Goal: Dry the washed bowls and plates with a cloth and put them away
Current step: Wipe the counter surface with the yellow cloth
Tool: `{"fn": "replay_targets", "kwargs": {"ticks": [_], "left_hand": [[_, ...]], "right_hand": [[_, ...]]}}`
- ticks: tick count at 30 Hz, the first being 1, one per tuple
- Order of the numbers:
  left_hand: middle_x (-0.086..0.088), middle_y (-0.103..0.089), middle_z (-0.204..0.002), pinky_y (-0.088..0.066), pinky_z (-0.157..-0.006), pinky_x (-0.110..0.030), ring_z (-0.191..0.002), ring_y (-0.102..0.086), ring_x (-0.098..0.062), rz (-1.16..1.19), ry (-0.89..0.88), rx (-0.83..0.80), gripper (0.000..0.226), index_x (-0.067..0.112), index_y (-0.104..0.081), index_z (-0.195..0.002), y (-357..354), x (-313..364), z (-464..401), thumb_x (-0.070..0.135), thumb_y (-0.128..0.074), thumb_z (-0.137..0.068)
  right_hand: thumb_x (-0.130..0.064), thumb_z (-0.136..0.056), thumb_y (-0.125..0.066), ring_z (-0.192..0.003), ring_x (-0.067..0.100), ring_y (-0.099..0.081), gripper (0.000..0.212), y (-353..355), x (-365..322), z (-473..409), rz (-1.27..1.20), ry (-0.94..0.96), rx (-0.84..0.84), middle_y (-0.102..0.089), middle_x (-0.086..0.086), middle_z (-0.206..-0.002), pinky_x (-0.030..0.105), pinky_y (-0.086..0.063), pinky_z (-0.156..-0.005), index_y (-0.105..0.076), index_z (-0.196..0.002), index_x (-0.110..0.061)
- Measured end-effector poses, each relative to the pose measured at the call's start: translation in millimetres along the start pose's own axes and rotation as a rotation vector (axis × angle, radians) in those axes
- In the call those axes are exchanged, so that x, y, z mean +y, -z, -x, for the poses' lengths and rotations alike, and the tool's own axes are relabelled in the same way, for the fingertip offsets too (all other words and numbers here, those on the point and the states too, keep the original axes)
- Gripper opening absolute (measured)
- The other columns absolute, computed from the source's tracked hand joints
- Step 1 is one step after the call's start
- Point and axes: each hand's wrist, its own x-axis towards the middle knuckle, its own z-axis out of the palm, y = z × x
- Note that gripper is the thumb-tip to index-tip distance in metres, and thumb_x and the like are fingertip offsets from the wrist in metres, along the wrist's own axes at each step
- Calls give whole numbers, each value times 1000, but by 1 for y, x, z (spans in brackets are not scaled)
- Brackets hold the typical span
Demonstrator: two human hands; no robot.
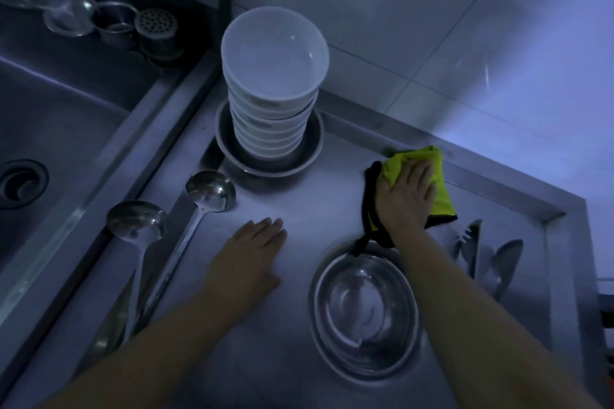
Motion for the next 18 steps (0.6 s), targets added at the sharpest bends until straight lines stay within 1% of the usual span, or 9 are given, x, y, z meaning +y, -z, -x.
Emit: {"fn": "replay_targets", "kwargs": {"ticks": [2,5,8,10,13,16,18], "left_hand": [[3,3,-158,16,-110,-23,-145,2,-12,25,5,4,76,19,-11,-150,-1,-1,-3,38,-51,-88],[3,2,-158,21,-105,-22,-145,3,-13,48,20,8,75,19,-13,-150,-4,0,-5,33,-53,-88],[4,1,-158,23,-105,-22,-145,3,-13,92,43,8,75,19,-15,-149,-6,3,-5,29,-55,-87],[6,1,-158,23,-105,-21,-145,4,-12,93,51,7,75,20,-14,-150,-5,5,-4,28,-55,-86],[5,1,-158,26,-102,-21,-145,2,-13,51,50,-8,75,20,-15,-149,-4,7,-6,27,-55,-86],[6,1,-158,27,-100,-16,-145,2,-11,49,59,-4,76,20,-16,-150,-4,7,-7,27,-56,-86],[6,2,-158,27,-98,-13,-145,2,-10,48,64,-6,77,21,-15,-150,-5,6,-7,29,-57,-86]], "right_hand": [[-40,-100,-28,-148,26,4,65,-3,-2,-1,28,157,33,1,14,-160,42,2,-119,-6,-152,-6],[-43,-99,-24,-148,23,4,64,-5,-16,-11,68,486,46,-1,10,-160,39,5,-119,-10,-152,-10],[-40,-97,-31,-148,19,7,64,-3,-43,-31,115,731,26,0,5,-161,36,15,-115,-10,-153,-15],[-39,-97,-35,-147,16,10,66,-1,-55,-44,151,827,9,3,2,-160,33,21,-113,-8,-153,-18],[-38,-96,-40,-144,11,15,68,0,-58,-56,195,917,13,13,-5,-155,30,28,-110,-6,-153,-20],[-37,-96,-41,-144,12,14,68,1,-58,-59,203,964,29,16,-5,-152,30,26,-111,-7,-153,-19],[-37,-96,-41,-146,14,11,68,1,-57,-56,199,964,21,12,-4,-155,33,23,-113,-8,-153,-19]]}}
